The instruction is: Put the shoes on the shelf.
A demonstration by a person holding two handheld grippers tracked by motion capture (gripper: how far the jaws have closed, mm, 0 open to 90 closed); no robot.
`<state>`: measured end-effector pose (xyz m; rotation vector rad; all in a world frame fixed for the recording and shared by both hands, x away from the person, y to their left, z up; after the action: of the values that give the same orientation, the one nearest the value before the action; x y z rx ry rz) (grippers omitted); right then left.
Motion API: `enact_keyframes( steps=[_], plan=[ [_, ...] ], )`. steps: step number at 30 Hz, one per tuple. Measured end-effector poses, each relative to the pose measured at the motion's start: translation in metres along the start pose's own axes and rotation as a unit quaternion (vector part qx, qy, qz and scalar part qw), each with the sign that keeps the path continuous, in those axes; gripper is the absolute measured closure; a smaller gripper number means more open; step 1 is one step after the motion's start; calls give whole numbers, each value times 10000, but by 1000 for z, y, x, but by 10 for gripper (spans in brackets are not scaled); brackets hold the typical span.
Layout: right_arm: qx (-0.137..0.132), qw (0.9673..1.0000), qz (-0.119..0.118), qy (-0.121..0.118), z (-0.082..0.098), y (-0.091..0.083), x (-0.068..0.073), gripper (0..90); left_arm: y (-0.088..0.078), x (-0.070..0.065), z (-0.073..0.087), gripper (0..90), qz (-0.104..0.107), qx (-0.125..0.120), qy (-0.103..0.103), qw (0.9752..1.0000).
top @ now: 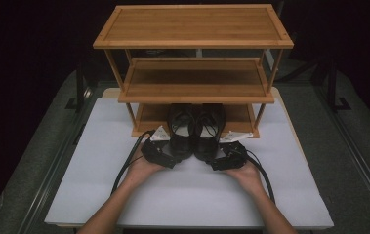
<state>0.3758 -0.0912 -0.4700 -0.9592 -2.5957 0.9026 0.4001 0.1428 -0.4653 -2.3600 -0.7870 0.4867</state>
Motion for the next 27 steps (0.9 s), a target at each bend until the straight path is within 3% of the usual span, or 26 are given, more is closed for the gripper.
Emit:
enact_keyframes(
  steps=[6,13,27],
  plan=[
    [-64,9999,-143,31,-8,-4,-8,164,-2,2,-7,71,81,-74,-84,9999],
    [-42,9997,-231,53,-17,2,-22,163,5,15,-17,71,99,-80,-139,9998],
    [-60,9999,-105,67,-28,18,-46,163,22,35,-30,71,-17,-93,-217,9997]
  ],
)
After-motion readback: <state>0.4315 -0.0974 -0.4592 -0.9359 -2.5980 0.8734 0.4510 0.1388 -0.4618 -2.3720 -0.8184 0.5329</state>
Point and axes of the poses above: each handheld gripper's, and its own axes: y roughly forward along the jaws, z roughly out of its underside, x roughly to its left, the point moved 4 cm from there along y, roughly forward along the jaws, and after that the axes turned 9 degrees about -y, right-handed, at the moved point
